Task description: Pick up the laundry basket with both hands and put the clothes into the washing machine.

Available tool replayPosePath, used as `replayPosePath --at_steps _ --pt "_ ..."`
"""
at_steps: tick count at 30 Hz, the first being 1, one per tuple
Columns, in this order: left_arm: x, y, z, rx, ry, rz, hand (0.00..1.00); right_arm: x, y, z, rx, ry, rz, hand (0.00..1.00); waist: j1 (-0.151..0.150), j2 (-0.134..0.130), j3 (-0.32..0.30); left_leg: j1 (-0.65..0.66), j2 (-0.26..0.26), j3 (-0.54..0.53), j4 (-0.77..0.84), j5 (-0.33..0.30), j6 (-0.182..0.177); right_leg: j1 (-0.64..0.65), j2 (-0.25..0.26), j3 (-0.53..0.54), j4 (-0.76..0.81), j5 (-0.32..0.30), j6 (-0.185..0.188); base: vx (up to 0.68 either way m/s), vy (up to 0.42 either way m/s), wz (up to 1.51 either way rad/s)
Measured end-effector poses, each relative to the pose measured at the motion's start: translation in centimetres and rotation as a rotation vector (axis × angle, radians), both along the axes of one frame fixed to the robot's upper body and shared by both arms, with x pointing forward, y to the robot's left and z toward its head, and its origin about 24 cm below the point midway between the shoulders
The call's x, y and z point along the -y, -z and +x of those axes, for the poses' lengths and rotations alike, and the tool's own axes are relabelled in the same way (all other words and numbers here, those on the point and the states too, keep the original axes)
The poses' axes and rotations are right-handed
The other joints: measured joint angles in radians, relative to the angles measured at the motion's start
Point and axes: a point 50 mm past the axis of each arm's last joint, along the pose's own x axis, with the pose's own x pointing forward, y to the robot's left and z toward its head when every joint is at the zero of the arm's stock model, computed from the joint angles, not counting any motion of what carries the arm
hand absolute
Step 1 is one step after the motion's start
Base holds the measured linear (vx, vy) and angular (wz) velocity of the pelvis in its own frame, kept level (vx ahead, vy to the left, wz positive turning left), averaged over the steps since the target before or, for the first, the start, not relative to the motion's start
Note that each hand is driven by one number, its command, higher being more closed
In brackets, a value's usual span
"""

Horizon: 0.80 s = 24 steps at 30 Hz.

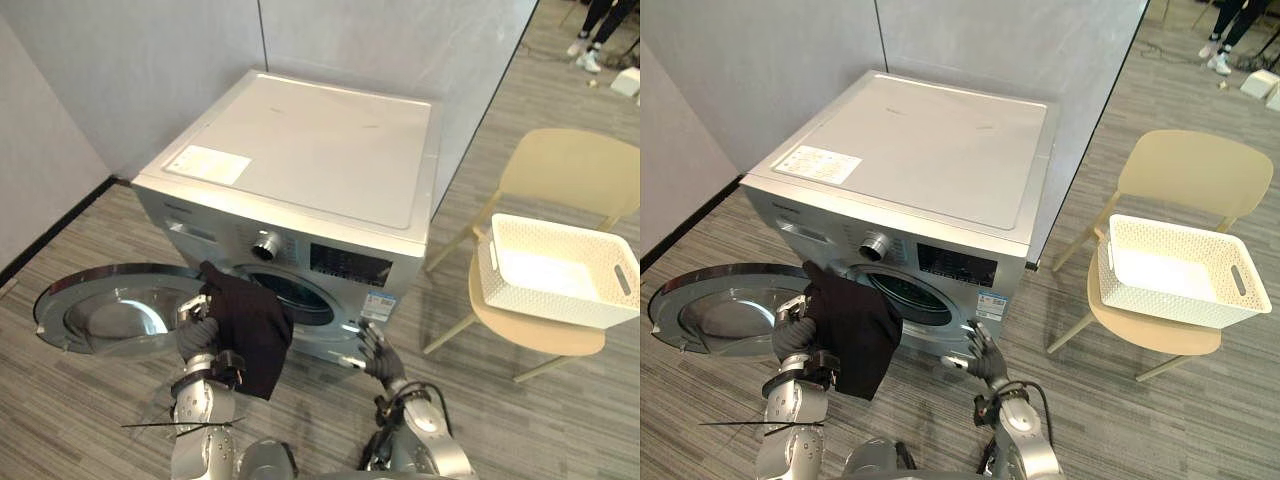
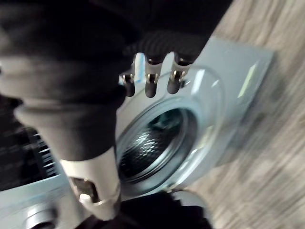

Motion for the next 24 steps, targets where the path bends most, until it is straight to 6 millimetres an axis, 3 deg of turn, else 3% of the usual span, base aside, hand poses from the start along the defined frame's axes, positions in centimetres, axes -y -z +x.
replayPosePath --at_steps 1,2,3,5,6,8,10,11,12,13,14,16,18,19,20,21,22,23,24 --pt "0.2 0.7 -0.1 -0.029 -0.005 -0.022 1.00 0.5 0.7 -0.5 -0.037 0.007 -0.026 0.00 0.000 0.021 0.007 -0.007 0.026 -0.009 0.045 0.021 -0.007 0.031 0.027 -0.012 -0.030 0.000 0.000 0.27 -0.084 0.02" --pt "0.4 1.5 -0.4 -0.057 -0.007 -0.056 1.00 0.7 1.5 -1.0 -0.079 0.005 -0.060 0.00 0.002 0.038 0.016 -0.021 0.074 -0.032 0.140 0.048 0.029 0.084 0.064 -0.026 -0.065 0.004 0.005 0.24 -0.093 -0.06" --pt "0.2 1.9 -0.6 -0.072 -0.017 -0.071 1.00 0.7 1.7 -1.4 -0.095 0.004 -0.070 0.00 0.004 0.046 0.015 -0.040 0.109 -0.065 0.232 0.096 0.033 0.142 0.102 -0.027 -0.105 0.004 0.004 0.22 -0.097 -0.11" --pt "-0.1 2.0 -0.7 -0.075 -0.027 -0.077 1.00 0.5 1.9 -1.7 -0.104 0.010 -0.068 0.00 0.007 0.032 0.006 -0.099 0.136 -0.114 0.350 0.181 0.033 0.209 0.131 -0.023 -0.181 0.011 -0.003 0.24 -0.087 -0.15" --pt "-0.1 2.2 -0.8 -0.079 -0.028 -0.085 1.00 0.7 2.1 -1.5 -0.109 0.011 -0.090 0.00 0.008 0.016 -0.005 -0.121 0.130 -0.125 0.337 0.159 0.008 0.219 0.129 -0.003 -0.209 0.021 -0.001 0.31 -0.075 -0.29" --pt "0.2 2.1 -0.7 -0.078 -0.017 -0.086 1.00 1.0 2.6 -1.3 -0.126 0.004 -0.129 0.00 0.007 0.000 0.003 -0.145 0.113 -0.142 0.252 0.135 -0.027 0.225 0.127 0.020 -0.240 0.037 0.003 0.23 -0.004 -0.36" --pt "-0.2 2.8 -1.8 -0.120 -0.052 -0.086 1.00 1.1 4.0 -1.7 -0.189 -0.019 -0.187 0.00 0.020 -0.023 0.018 -0.143 0.056 -0.230 0.000 0.139 -0.056 0.249 0.100 0.062 -0.254 0.050 0.023 0.23 0.115 -0.45" --pt "-0.2 2.9 -1.9 -0.124 -0.054 -0.086 1.00 1.1 4.0 -1.7 -0.192 -0.021 -0.190 0.00 0.022 -0.023 0.018 -0.141 0.054 -0.235 -0.020 0.143 -0.061 0.250 0.099 0.063 -0.254 0.051 0.024 0.24 0.206 -0.36" --pt "-0.2 3.4 -2.5 -0.150 -0.059 -0.089 1.00 1.2 4.9 -2.6 -0.241 -0.037 -0.213 0.00 0.033 -0.008 0.019 -0.111 0.044 -0.286 -0.183 0.208 -0.086 0.268 0.091 0.075 -0.237 0.053 0.030 0.18 0.201 -0.22" --pt "0.0 3.6 -2.8 -0.160 -0.056 -0.092 1.00 1.2 5.3 -3.1 -0.265 -0.058 -0.235 0.00 0.032 0.007 0.022 -0.094 0.045 -0.311 -0.262 0.335 -0.071 0.274 0.094 0.080 -0.215 0.051 0.035 0.18 0.305 -0.28" --pt "0.2 3.5 -2.6 -0.156 -0.044 -0.093 1.00 1.1 5.7 -3.4 -0.283 -0.083 -0.257 0.00 0.030 0.004 0.039 -0.086 0.038 -0.337 -0.248 0.379 -0.123 0.270 0.078 0.088 -0.168 0.033 0.065 0.11 0.237 -0.08" --pt "0.0 2.9 -1.8 -0.124 -0.036 -0.075 1.00 0.2 5.4 -2.8 -0.262 -0.092 -0.242 0.00 0.024 -0.040 0.081 -0.101 -0.016 -0.327 -0.215 0.363 -0.097 0.246 0.010 0.099 -0.119 0.025 0.080 0.05 0.231 0.09" --pt "0.7 2.5 -1.0 -0.100 0.002 -0.078 1.00 0.1 4.7 -1.2 -0.216 -0.094 -0.246 0.00 0.026 -0.043 0.136 -0.142 -0.041 -0.323 -0.148 0.338 -0.076 0.215 -0.028 0.116 -0.069 0.025 0.082 -0.05 0.231 0.10" --pt "1.4 2.2 -0.4 -0.085 0.034 -0.082 1.00 0.1 4.2 -0.2 -0.187 -0.098 -0.255 0.00 0.026 -0.026 0.165 -0.164 -0.044 -0.317 -0.108 0.313 -0.068 0.195 -0.044 0.121 -0.035 0.022 0.087 -0.21 0.291 -0.13" --pt "2.7 1.6 0.7 -0.052 0.092 -0.090 1.00 0.1 3.5 1.3 -0.141 -0.100 -0.268 0.00 0.027 -0.018 0.202 -0.204 -0.058 -0.292 -0.052 0.255 -0.060 0.141 -0.075 0.154 0.027 -0.008 0.132 -0.25 0.261 -0.21" --pt "3.1 1.4 1.1 -0.042 0.114 -0.091 1.00 0.1 3.2 1.8 -0.126 -0.100 -0.272 0.00 0.027 -0.015 0.215 -0.226 -0.061 -0.276 -0.023 0.242 -0.058 0.119 -0.091 0.174 0.045 -0.026 0.155 -0.30 0.219 -0.37" --pt "4.2 1.3 2.1 -0.034 0.154 -0.099 1.00 0.1 2.8 2.8 -0.101 -0.101 -0.289 0.00 0.025 0.010 0.246 -0.265 -0.070 -0.264 0.030 0.221 -0.047 0.077 -0.110 0.207 0.071 -0.056 0.190 -0.28 0.152 -0.36" --pt "5.1 1.2 2.7 -0.031 0.186 -0.109 1.00 0.0 2.5 3.4 -0.086 -0.116 -0.311 0.00 0.017 0.033 0.267 -0.306 -0.074 -0.252 0.060 0.212 -0.041 0.027 -0.124 0.237 0.107 -0.058 0.192 -0.27 0.158 -0.32" --pt "5.5 1.1 3.0 -0.024 0.197 -0.112 1.00 -0.2 2.4 3.6 -0.081 -0.126 -0.313 0.00 0.007 0.036 0.275 -0.321 -0.075 -0.245 0.070 0.212 -0.041 0.005 -0.128 0.249 0.120 -0.058 0.192 -0.25 0.157 -0.23"
